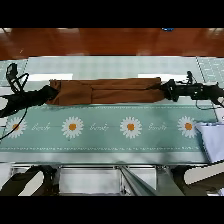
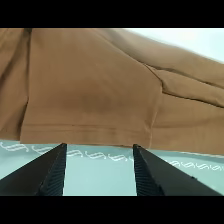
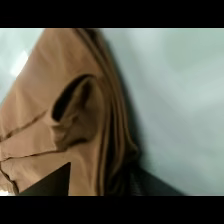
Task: Fold the shirts.
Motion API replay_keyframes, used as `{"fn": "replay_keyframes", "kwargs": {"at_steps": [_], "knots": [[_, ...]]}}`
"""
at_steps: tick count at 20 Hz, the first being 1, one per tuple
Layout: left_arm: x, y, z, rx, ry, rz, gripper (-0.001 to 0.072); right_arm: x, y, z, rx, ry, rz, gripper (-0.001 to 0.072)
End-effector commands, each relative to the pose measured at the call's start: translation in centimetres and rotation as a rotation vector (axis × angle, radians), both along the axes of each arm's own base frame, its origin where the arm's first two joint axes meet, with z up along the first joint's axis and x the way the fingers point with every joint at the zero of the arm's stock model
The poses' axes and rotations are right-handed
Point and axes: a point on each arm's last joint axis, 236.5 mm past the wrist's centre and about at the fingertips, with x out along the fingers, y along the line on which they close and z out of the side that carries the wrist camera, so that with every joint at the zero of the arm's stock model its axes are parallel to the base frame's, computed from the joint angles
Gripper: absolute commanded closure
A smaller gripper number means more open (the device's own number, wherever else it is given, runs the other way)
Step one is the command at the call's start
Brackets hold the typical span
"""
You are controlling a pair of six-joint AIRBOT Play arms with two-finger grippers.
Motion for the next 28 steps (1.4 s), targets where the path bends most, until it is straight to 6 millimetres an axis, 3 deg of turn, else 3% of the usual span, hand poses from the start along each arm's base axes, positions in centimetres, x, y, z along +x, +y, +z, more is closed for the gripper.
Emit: {"fn": "replay_keyframes", "kwargs": {"at_steps": [1, 5, 7, 10, 13, 14, 15, 17, 21, 25, 28], "knots": [[0.0, -0.4, -0.1, -0.013, 0.003, -0.002, 0.0205, 1.9, 1.8, -0.2, -0.011, -0.011, 0.023, 0.0293], [0.0, -0.5, 0.0, -0.020, 0.002, -0.001, 0.0205, 4.4, 3.4, 0.9, -0.026, -0.053, 0.032, 0.0323], [0.0, -0.5, 0.0, -0.020, 0.002, -0.001, 0.0206, 4.7, 4.1, 1.6, -0.026, -0.074, 0.059, 0.0690], [0.0, -0.5, 0.0, -0.020, 0.003, -0.002, 0.0206, 3.7, 3.9, 2.6, -0.034, -0.079, 0.112, 0.0686], [-0.2, -0.7, 0.0, -0.032, 0.008, -0.005, 0.0219, 1.7, 1.6, 4.7, -0.120, -0.085, 0.181, 0.0686], [-0.1, -1.2, 0.2, -0.063, 0.007, 0.000, 0.0402, 1.0, 0.7, 5.8, -0.162, -0.093, 0.199, 0.0686], [0.3, -2.0, 0.6, -0.090, -0.009, -0.008, 0.0686, 0.3, -0.3, 7.0, -0.210, -0.103, 0.214, 0.0687], [1.0, -5.5, 1.2, -0.123, -0.054, -0.094, 0.0693, -1.0, -2.1, 9.6, -0.310, -0.135, 0.221, 0.0687], [1.6, -14.6, -1.3, -0.132, 0.026, -0.308, 0.0693, -4.6, -3.4, 14.7, -0.461, -0.212, 0.235, 0.0687], [3.4, -25.3, -3.1, -0.170, 0.107, -0.483, 0.0693, -8.6, -2.2, 18.2, -0.492, -0.279, 0.239, 0.0687], [2.9, -33.0, -4.6, -0.220, 0.219, -0.618, 0.0693, -11.1, -1.4, 19.9, -0.505, -0.320, 0.226, 0.0686]]}}
